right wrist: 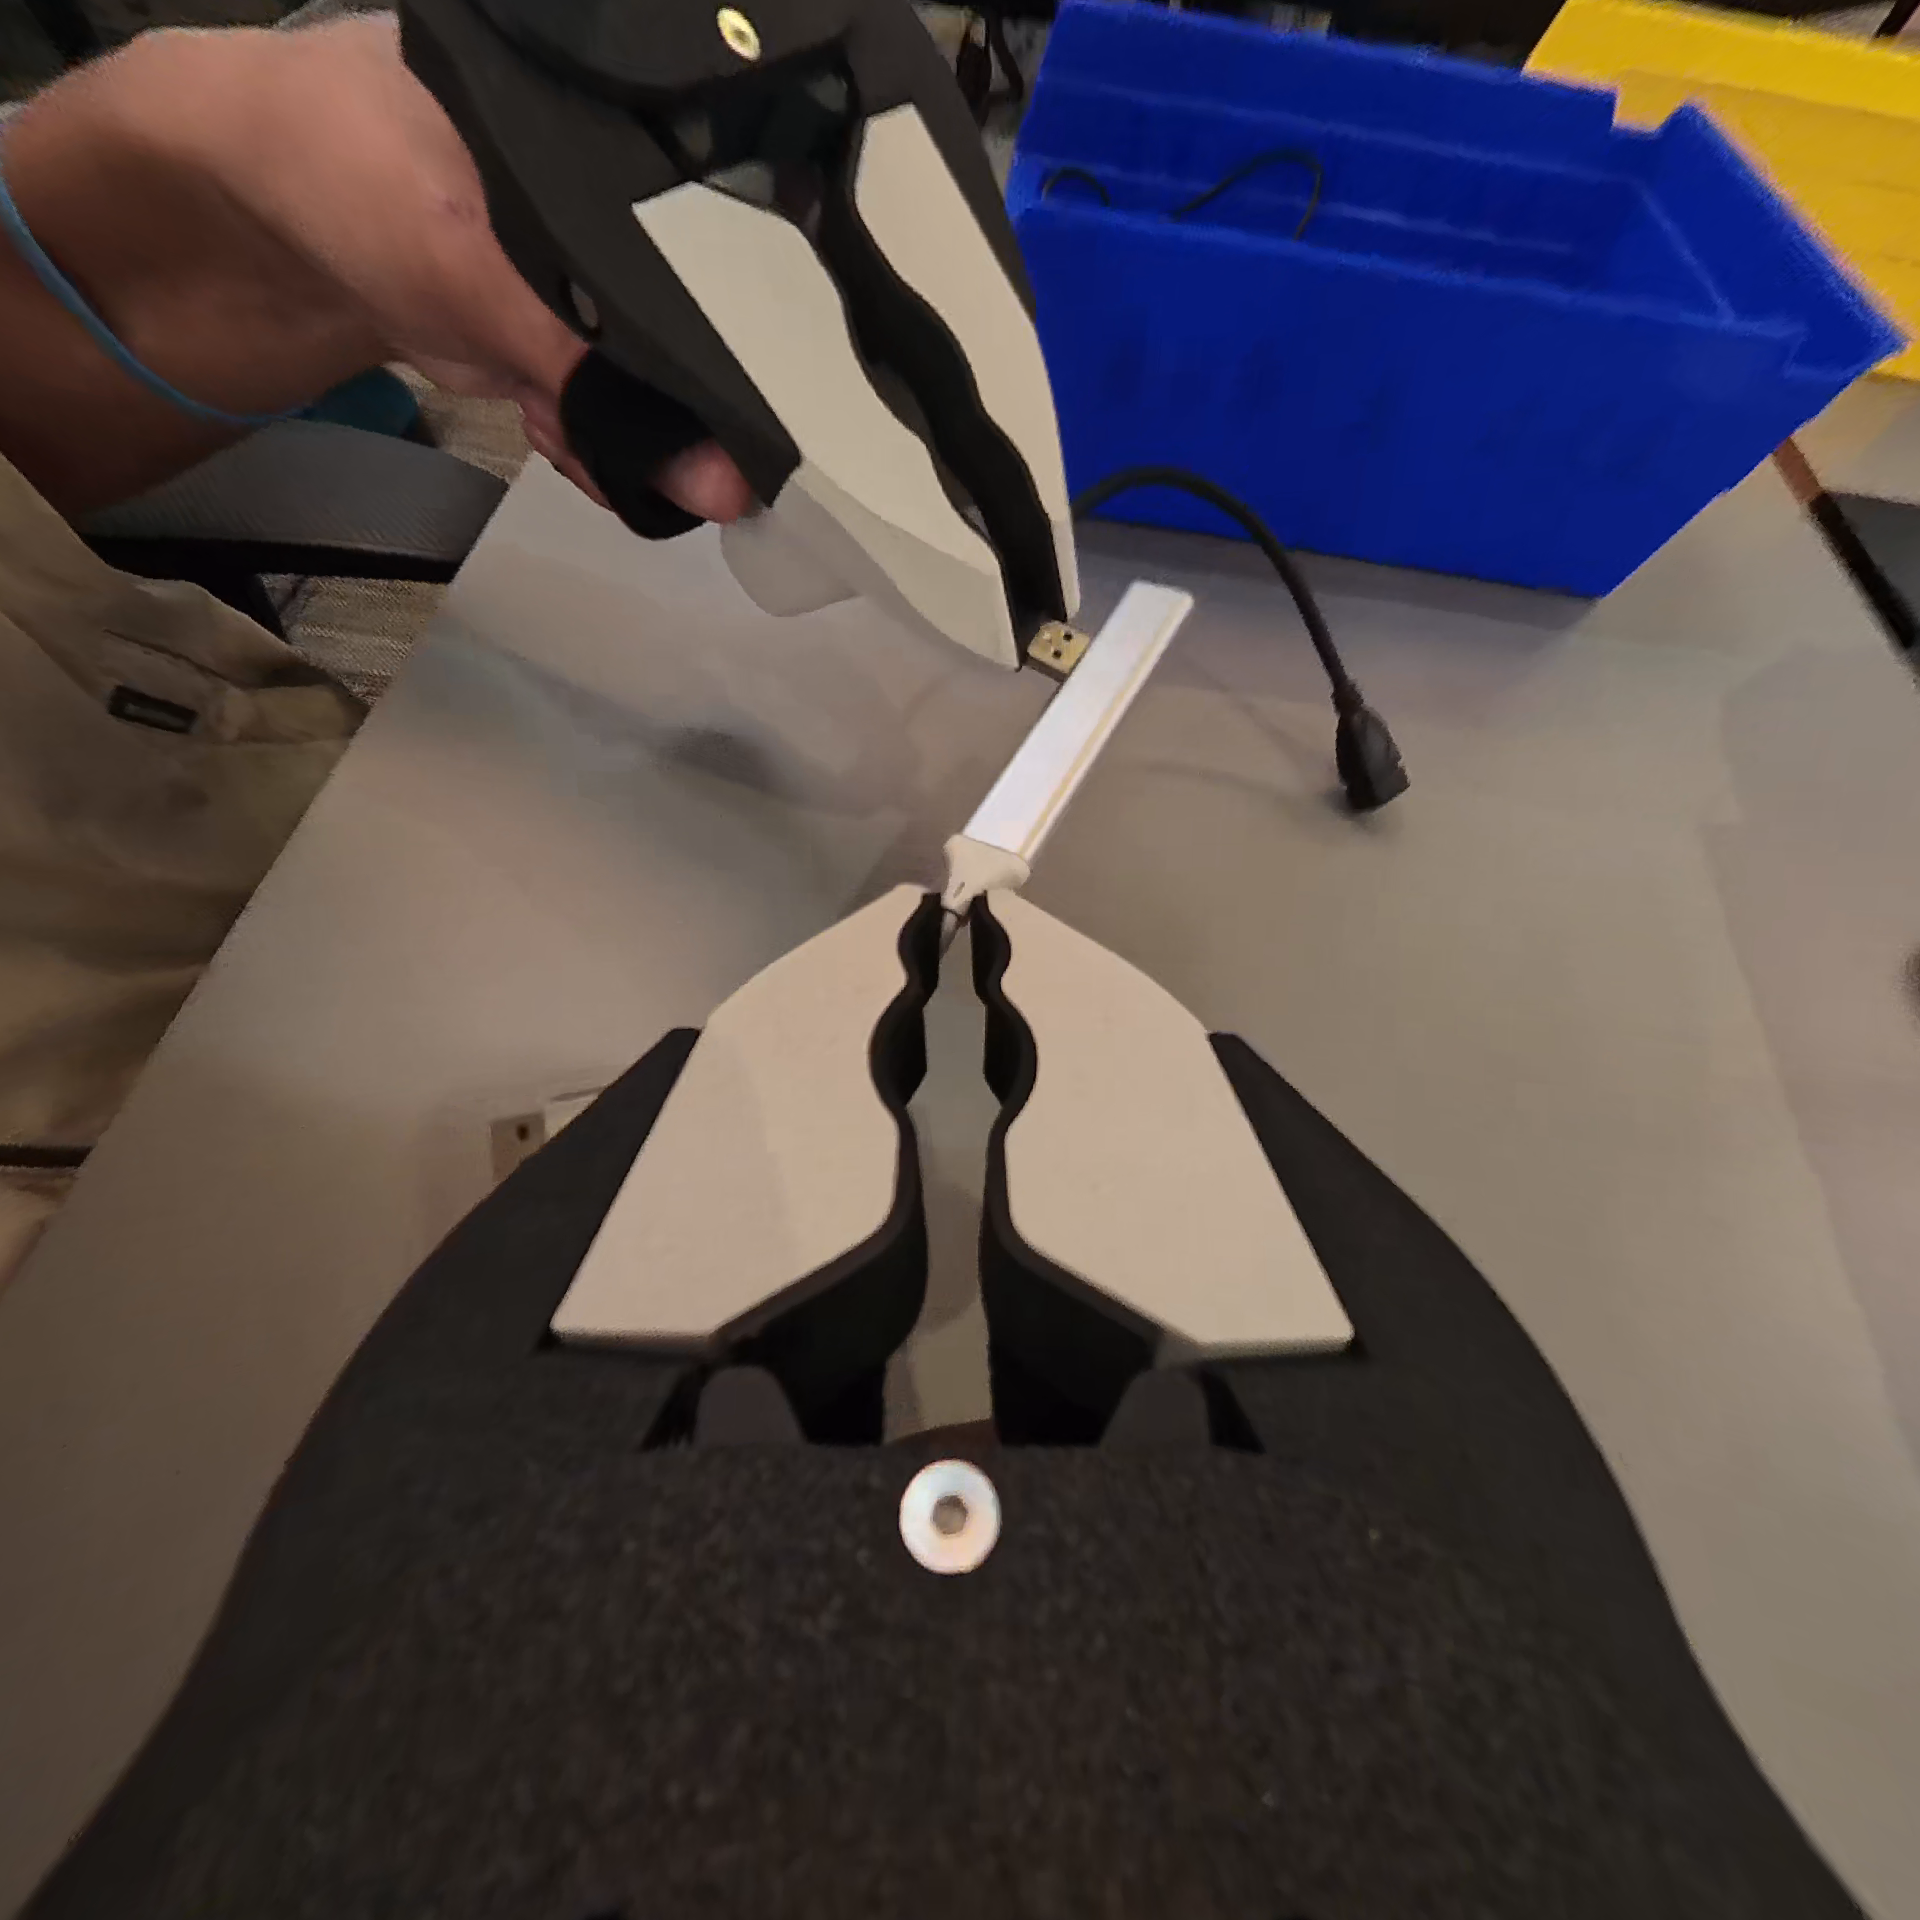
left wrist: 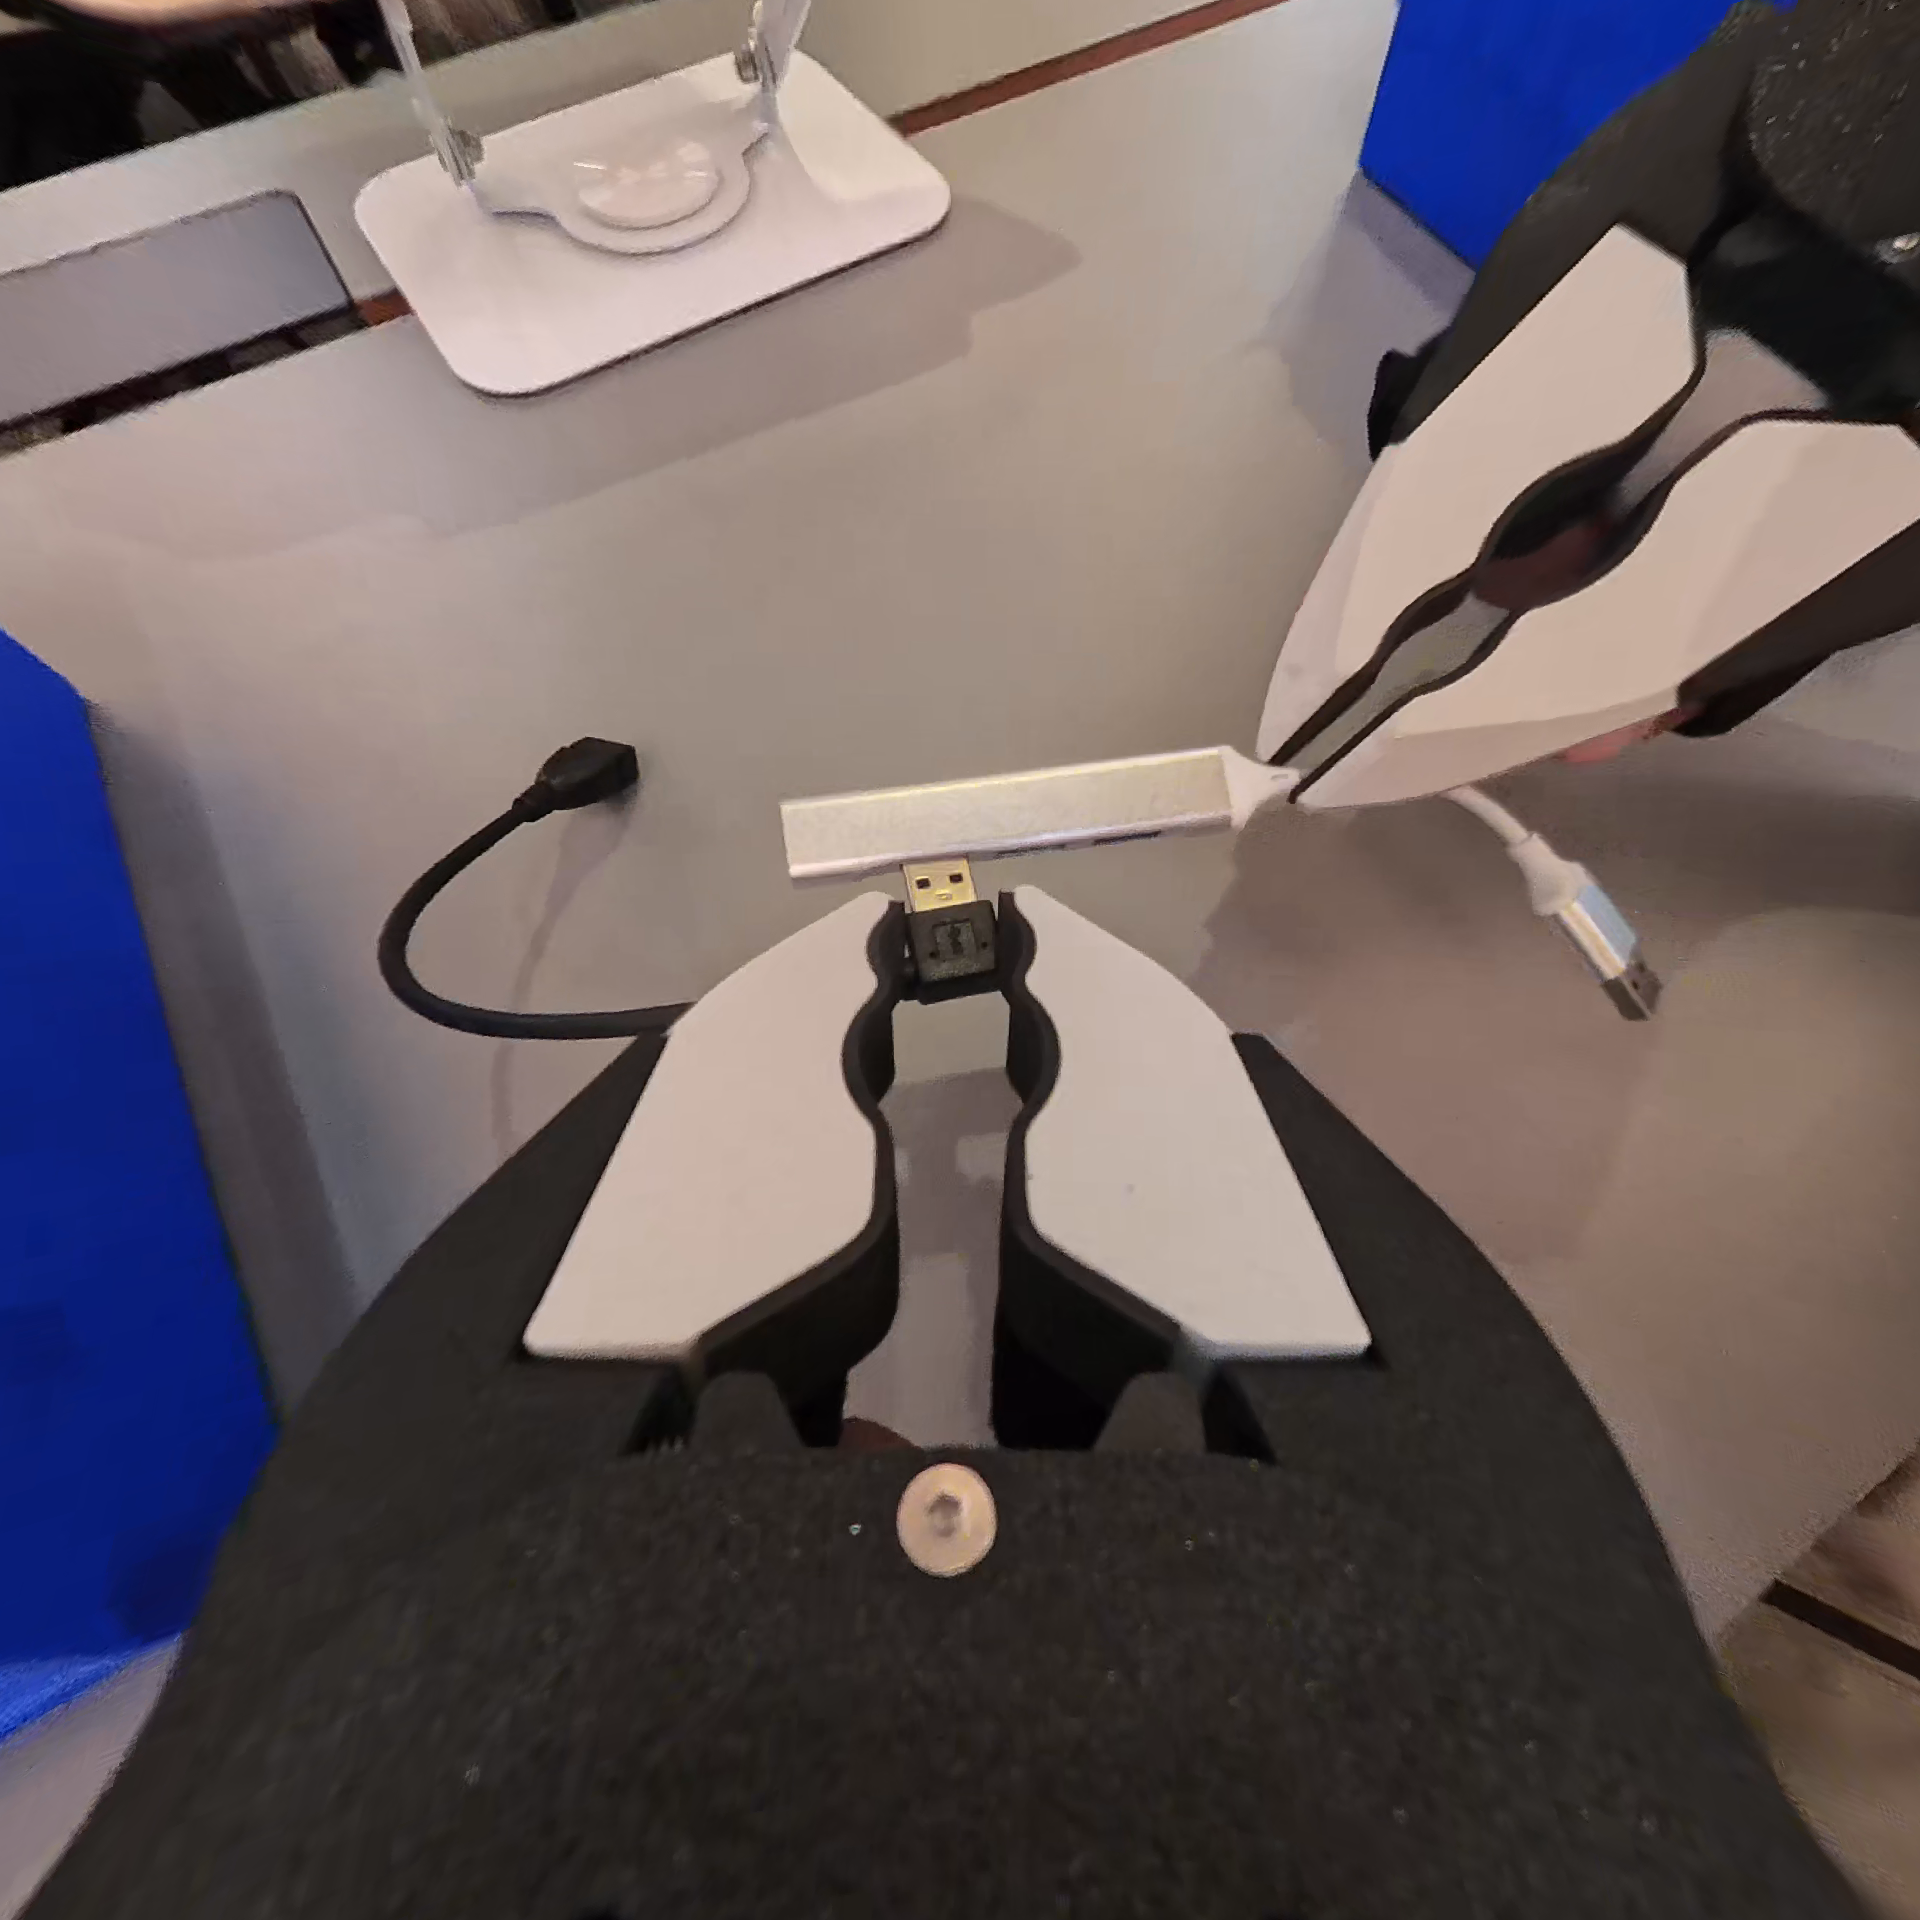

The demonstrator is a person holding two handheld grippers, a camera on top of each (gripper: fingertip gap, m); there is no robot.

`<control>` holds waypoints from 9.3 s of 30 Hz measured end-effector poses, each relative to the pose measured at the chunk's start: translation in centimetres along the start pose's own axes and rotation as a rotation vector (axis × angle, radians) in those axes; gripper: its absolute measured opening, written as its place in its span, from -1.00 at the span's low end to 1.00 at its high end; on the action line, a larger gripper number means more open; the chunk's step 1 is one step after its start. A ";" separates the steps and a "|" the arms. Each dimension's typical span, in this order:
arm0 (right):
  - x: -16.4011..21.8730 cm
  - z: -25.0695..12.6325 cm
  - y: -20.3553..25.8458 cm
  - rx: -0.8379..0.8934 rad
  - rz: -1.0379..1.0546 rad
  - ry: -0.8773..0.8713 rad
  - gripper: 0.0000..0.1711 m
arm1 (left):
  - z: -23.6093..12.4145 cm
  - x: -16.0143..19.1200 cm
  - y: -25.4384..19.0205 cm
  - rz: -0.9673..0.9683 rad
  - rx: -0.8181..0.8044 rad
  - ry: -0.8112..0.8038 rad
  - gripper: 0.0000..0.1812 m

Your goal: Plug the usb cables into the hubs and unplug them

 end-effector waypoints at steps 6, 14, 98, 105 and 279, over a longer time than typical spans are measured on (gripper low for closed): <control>2.8 2.5 -0.7 0.057 0.116 0.286 -0.94 | 1.7 3.5 -1.5 0.032 -0.031 0.153 -0.82; 4.1 4.1 -0.5 0.052 0.288 0.440 -0.93 | 1.0 4.8 -1.7 -0.008 -0.013 0.139 -0.82; -0.9 3.2 1.1 0.246 0.075 0.007 -0.81 | -0.6 1.7 -0.2 -0.142 -0.043 -0.139 -0.83; -1.3 3.9 2.0 0.357 -0.126 0.074 -0.81 | -0.2 1.8 0.2 -0.238 -0.044 -0.086 -0.83; -0.3 -2.5 1.3 0.121 0.572 -0.634 -0.80 | -2.5 -0.8 -1.0 0.967 0.002 -0.417 -0.80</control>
Point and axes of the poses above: each gripper's, where its closed fingertips meet, z out along the fingers, x out of its underside, y = z × x across the jaws, the point moved 8 cm from there along -z, back along the fingers
